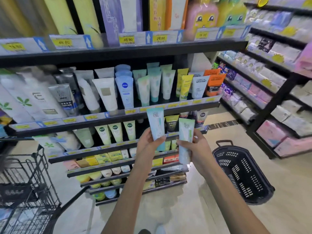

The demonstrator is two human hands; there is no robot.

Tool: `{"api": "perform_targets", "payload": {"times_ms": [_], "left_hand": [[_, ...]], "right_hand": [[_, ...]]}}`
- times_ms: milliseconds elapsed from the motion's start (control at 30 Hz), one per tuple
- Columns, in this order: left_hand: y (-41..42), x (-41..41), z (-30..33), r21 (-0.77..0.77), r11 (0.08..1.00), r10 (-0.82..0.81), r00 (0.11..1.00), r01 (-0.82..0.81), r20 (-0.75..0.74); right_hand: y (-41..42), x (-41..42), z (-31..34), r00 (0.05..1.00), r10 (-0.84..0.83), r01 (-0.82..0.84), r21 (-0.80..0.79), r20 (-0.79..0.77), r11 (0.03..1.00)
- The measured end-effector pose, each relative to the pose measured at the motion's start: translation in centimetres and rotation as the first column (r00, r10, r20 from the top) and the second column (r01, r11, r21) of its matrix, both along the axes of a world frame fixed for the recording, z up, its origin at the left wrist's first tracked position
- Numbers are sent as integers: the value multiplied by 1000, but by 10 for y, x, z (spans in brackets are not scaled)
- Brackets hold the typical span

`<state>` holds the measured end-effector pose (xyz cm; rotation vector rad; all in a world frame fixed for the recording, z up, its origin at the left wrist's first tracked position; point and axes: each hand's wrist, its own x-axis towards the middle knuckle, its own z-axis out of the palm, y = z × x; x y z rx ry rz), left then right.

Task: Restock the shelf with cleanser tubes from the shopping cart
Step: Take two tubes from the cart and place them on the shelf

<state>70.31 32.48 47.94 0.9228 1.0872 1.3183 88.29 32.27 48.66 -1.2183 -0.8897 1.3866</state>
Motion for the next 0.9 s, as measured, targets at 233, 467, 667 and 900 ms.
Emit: {"api": "perform_targets", "payload": {"times_ms": [233, 467, 667, 900], "left_hand": [[54, 25, 23, 98, 983, 170, 973, -156, -153], [98, 42, 47, 230, 935, 336, 884, -271, -324], [138, 51, 56, 286, 873, 485, 768, -395, -417], [166, 54, 57, 315, 842, 539, 689, -438, -484]], "right_hand": [[48, 20, 9, 999, 39, -39, 45, 12, 998], [90, 31, 15, 992, 111, -115, 67, 52, 991], [112, 39, 20, 980, 198, -200, 86, 30, 976], [130, 49, 19, 968, 249, -250, 80, 30, 965]]}}
